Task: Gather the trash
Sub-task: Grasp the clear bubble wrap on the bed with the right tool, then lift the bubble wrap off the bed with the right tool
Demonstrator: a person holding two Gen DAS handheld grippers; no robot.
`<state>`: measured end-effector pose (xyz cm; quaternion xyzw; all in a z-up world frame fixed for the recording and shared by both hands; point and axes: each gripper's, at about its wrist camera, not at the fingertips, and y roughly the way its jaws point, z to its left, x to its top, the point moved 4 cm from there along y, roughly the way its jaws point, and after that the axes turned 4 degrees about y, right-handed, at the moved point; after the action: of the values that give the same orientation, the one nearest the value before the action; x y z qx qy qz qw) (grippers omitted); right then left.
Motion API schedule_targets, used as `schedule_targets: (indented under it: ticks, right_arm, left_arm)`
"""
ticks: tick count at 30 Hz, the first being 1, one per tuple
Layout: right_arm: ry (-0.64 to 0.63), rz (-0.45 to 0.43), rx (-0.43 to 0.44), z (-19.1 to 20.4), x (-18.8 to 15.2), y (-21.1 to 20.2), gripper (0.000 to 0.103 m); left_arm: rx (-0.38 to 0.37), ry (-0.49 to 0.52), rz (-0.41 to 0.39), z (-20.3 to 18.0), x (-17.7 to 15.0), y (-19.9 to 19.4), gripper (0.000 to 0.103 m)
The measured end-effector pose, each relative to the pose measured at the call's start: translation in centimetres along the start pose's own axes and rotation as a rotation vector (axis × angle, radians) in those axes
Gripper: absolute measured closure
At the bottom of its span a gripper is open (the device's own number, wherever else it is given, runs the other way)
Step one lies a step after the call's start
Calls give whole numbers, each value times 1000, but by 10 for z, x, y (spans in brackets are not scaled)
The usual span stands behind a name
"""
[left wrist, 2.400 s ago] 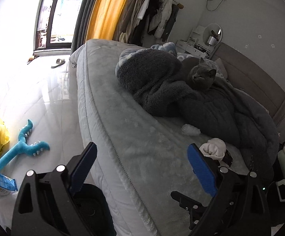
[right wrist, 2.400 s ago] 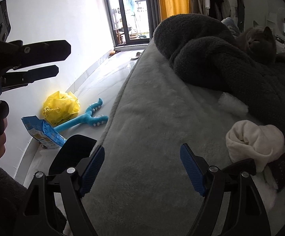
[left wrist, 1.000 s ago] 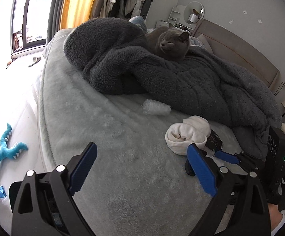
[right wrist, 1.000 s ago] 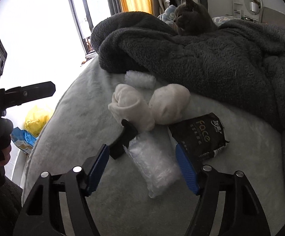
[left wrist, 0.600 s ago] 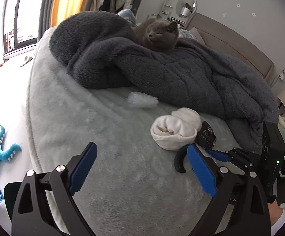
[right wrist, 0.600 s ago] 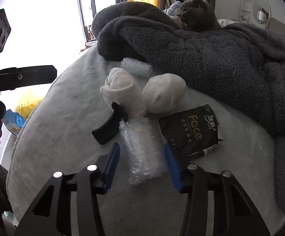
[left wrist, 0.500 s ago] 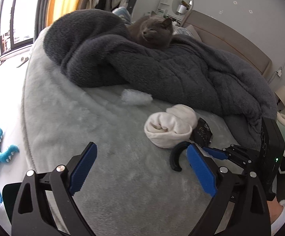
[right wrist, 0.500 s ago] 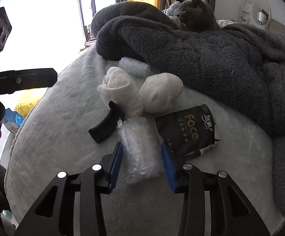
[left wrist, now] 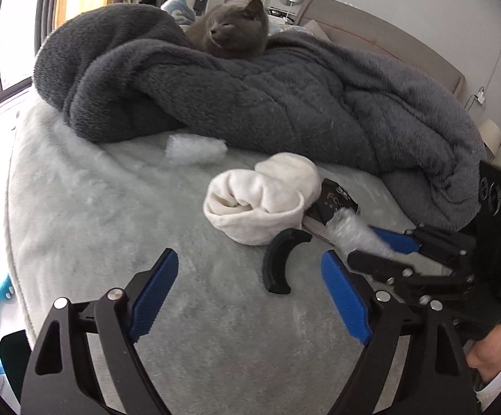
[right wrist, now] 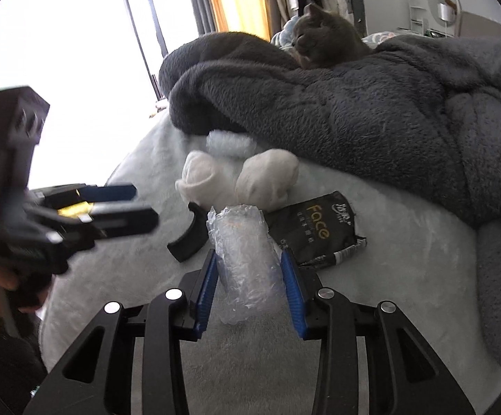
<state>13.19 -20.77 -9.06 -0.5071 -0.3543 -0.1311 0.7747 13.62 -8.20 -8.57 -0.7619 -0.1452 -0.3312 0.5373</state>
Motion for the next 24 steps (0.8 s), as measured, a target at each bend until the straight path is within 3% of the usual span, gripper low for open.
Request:
schedule_targets:
  ticks: [8,14,22,24]
  right_arm:
    - [77,-32,29,-19,1,-12,65]
    - [80,-38,31,-25,-3,-18,65]
    - [85,-31,19,-32,-10,-21,65]
    - [85,-30,16,-32,-10,-22,65]
  left_arm:
    - [44,63,47,-15,-5,24,25]
    - [135,106,92,-18,-8,42,38]
    - [166,99,84,-22,-4,53,42]
    - [175,98,85,-22,-4,53,50]
